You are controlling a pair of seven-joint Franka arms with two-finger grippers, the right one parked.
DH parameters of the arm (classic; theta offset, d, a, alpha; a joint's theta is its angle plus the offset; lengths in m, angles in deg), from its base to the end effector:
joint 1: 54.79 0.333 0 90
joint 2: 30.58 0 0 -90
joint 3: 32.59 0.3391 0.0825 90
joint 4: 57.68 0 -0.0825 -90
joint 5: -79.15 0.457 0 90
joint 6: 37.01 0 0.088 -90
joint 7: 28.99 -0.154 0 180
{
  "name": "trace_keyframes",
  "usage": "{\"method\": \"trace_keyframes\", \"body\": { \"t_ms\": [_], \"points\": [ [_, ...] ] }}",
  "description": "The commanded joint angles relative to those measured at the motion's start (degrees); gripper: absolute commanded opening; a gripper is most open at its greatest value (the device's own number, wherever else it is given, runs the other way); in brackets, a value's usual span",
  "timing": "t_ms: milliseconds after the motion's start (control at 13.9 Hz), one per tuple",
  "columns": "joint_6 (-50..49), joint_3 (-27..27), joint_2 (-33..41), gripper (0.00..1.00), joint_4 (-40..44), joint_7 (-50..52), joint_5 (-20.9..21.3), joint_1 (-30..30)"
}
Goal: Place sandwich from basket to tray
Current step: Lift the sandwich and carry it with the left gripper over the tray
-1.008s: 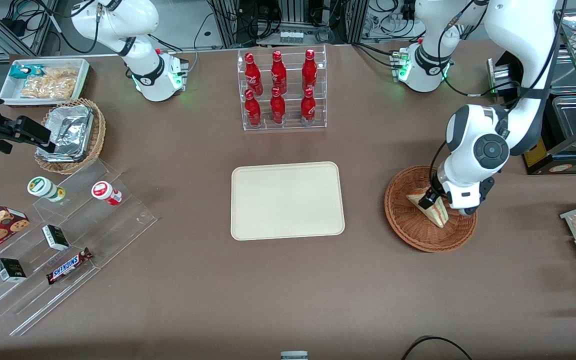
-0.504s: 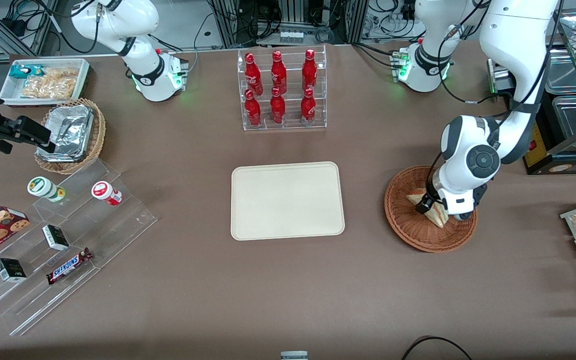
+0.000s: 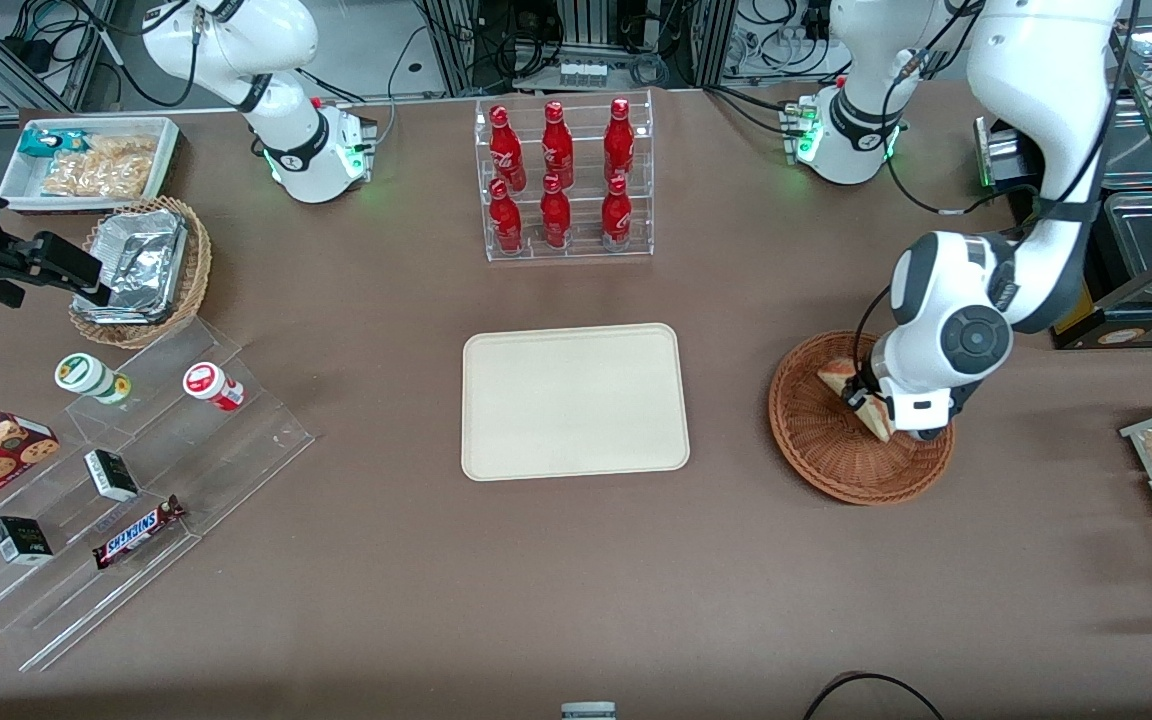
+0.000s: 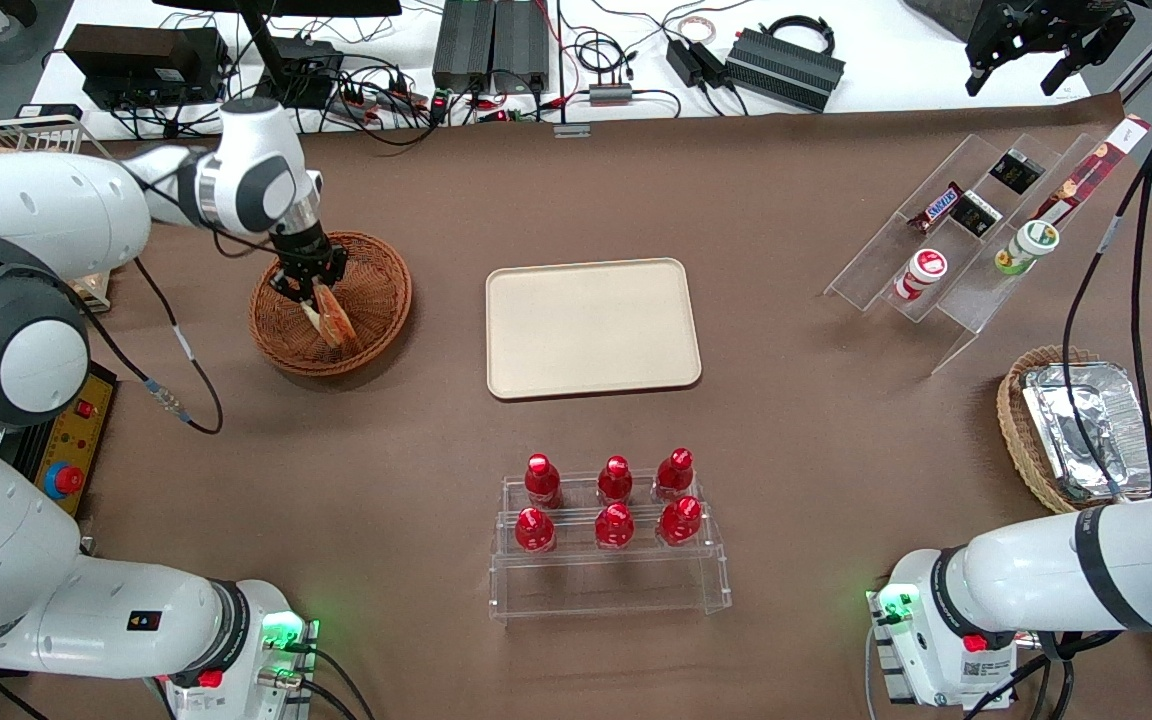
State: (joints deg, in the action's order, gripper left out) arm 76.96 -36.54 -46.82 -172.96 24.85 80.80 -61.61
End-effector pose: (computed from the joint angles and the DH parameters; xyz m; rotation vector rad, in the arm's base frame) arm 0.5982 -0.1112 0.2213 -2.7530 -1.0610 0.3801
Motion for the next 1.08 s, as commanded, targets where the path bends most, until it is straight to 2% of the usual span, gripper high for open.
{"method": "trace_keyframes", "body": {
  "t_ms": [0, 216, 360, 576, 792, 1008],
  "points": [
    [-12.3, -0.3, 0.7, 0.06, 7.8, -5.9, 0.1, -2.5],
    [-12.8, -0.6, 0.5, 0.06, 9.3, -6.5, 0.0, -7.0],
    [-13.0, -0.6, -0.3, 0.06, 11.8, -10.7, -0.7, -9.6],
    [-10.6, -2.4, -2.5, 0.06, 12.9, -16.2, -4.5, -13.7],
    [-8.4, -3.5, -8.6, 0.01, 19.1, -12.5, -6.2, -18.7],
    [-8.0, -3.5, -15.0, 0.00, 26.2, -6.5, -5.8, -24.9]
  ]
}}
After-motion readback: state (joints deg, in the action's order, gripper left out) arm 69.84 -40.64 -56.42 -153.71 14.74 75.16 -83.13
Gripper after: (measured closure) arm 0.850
